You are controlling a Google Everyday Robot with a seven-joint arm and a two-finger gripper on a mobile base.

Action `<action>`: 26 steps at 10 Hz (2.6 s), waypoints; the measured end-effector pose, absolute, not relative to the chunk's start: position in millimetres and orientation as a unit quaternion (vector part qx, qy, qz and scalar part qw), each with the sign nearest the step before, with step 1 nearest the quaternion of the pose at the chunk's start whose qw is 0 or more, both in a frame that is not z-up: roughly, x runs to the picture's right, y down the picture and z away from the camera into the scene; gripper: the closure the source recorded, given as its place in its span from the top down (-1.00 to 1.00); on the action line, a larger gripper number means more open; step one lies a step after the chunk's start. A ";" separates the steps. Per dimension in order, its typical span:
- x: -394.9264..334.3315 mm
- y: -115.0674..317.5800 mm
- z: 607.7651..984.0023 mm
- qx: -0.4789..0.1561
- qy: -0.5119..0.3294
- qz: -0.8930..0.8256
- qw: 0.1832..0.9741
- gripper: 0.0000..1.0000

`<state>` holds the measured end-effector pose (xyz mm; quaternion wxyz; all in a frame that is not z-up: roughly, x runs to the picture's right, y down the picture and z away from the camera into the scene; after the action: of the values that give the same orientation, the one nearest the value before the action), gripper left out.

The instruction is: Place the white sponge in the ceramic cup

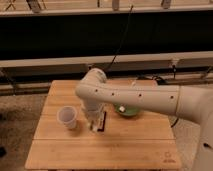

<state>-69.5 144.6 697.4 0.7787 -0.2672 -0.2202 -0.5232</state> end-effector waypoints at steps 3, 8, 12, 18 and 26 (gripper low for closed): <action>-95.7 116.0 690.6 -0.249 -0.218 -0.541 0.773 -1.00; -152.5 111.2 684.1 -0.240 -0.242 -0.561 0.754 -1.00; -184.3 109.4 684.1 -0.239 -0.246 -0.580 0.739 -1.00; -192.4 87.0 708.6 -0.226 -0.240 -0.574 0.749 -0.07; -197.4 83.8 714.8 -0.243 -0.234 -0.571 0.748 0.28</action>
<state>-197.4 83.8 714.8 0.7484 -0.2428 -0.2345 -0.5710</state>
